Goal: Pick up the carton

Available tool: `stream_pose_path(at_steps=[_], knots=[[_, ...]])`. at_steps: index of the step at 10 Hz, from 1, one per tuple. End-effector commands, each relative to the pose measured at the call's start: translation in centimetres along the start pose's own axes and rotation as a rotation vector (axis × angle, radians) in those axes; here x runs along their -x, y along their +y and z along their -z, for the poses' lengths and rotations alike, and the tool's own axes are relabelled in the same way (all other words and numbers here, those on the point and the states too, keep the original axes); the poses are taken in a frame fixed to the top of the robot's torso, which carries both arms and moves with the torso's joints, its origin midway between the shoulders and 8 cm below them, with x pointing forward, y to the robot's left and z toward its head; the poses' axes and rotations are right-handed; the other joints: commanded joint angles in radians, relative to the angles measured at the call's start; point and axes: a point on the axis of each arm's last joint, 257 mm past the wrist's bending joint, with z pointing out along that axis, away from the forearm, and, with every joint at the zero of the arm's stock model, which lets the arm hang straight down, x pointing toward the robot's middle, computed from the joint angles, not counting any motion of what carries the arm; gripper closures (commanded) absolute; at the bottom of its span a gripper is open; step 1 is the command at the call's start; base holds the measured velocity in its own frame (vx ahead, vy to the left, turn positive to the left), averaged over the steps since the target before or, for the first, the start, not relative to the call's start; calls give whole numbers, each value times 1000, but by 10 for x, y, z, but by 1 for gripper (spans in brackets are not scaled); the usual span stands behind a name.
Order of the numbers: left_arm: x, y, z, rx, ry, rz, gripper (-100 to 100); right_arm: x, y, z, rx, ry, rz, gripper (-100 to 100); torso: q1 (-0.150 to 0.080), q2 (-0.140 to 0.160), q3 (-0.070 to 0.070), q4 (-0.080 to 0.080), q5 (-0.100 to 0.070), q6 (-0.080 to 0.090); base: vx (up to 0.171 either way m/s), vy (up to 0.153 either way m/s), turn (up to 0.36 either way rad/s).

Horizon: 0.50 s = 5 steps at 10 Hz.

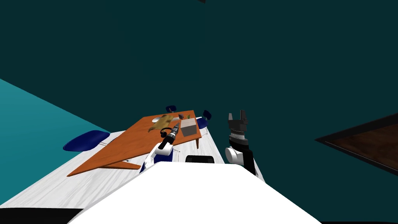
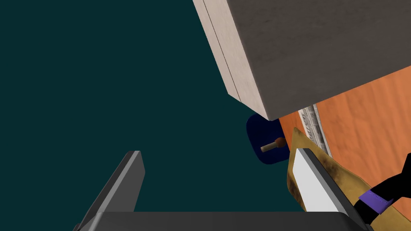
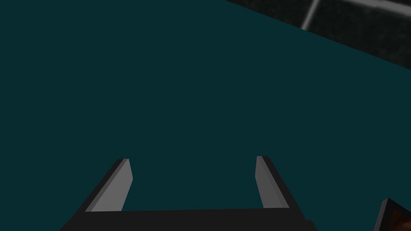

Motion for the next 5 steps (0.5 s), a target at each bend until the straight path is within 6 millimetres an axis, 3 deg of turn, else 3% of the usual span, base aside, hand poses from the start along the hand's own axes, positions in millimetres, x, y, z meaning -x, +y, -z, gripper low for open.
stream_pose_path(at_steps=[1, 5], knots=[[1, -1, -1, 16, 5, 6, -100, 0, 0, 0, 0, 0, 0, 0, 0, 0, 0, 0, 0, 0, -2, -42, 58], [2, -9, -5, 45, 22, 22, -100, 0, 0, 0, 0, 0, 0, 0, 1, -1, 0, 0, 0, 0, 1, -43, 79]])
